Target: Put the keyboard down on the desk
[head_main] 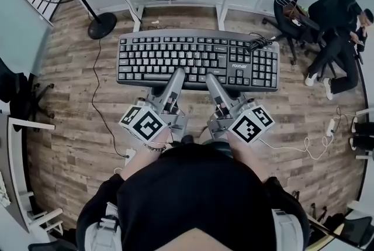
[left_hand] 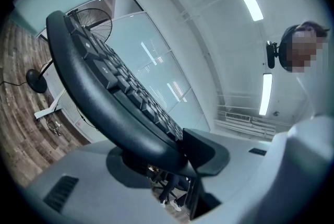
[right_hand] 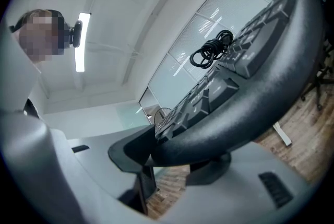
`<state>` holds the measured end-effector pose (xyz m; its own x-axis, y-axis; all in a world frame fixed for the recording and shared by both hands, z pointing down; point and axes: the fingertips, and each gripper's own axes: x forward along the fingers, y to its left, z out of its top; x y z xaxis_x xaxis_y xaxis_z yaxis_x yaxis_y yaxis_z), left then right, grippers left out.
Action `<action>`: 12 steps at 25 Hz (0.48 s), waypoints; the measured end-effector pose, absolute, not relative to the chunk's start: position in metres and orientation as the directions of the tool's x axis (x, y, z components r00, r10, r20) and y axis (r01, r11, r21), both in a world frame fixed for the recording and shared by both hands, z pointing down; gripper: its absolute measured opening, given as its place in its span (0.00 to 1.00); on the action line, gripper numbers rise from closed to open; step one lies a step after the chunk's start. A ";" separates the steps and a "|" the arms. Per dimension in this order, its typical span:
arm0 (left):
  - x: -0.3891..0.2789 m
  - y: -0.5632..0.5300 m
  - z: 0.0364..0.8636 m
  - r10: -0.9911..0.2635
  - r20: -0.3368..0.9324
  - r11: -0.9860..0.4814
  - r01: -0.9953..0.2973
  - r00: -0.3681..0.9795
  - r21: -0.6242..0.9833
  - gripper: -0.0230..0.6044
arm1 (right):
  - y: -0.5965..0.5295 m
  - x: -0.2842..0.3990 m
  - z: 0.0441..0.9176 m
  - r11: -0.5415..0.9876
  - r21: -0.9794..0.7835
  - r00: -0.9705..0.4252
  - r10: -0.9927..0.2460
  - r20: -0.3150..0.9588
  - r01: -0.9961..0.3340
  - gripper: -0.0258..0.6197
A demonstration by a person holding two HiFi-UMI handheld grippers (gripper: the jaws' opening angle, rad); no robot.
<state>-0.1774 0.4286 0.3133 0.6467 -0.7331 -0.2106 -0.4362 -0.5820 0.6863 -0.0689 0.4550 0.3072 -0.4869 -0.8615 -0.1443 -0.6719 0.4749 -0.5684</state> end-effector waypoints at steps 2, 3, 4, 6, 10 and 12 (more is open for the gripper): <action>-0.181 0.432 0.315 -0.730 -0.218 -0.583 -0.423 0.648 0.694 0.33 | 0.459 -0.072 0.306 0.475 -0.558 -0.486 -0.863 -0.141 -0.680 0.32; -0.182 0.433 0.314 -0.728 -0.224 -0.586 -0.419 0.648 0.693 0.33 | 0.460 -0.074 0.306 0.476 -0.553 -0.485 -0.863 -0.143 -0.683 0.32; -0.183 0.433 0.314 -0.726 -0.230 -0.591 -0.417 0.648 0.690 0.33 | 0.460 -0.074 0.305 0.478 -0.551 -0.485 -0.863 -0.146 -0.685 0.32; -0.181 0.431 0.312 -0.723 -0.235 -0.597 -0.417 0.649 0.685 0.33 | 0.459 -0.072 0.304 0.479 -0.550 -0.483 -0.863 -0.150 -0.685 0.32; -0.177 0.425 0.314 -0.729 -0.229 -0.590 -0.422 0.645 0.688 0.33 | 0.452 -0.068 0.306 0.483 -0.551 -0.487 -0.860 -0.153 -0.680 0.32; -0.179 0.422 0.316 -0.734 -0.229 -0.589 -0.432 0.639 0.683 0.33 | 0.448 -0.070 0.309 0.487 -0.559 -0.493 -0.856 -0.154 -0.671 0.32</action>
<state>-0.1791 0.4216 0.3158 0.6393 -0.7342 -0.2287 -0.4321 -0.5890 0.6829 -0.0701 0.4476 0.3088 -0.4927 -0.8565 -0.1541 -0.6714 0.4868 -0.5588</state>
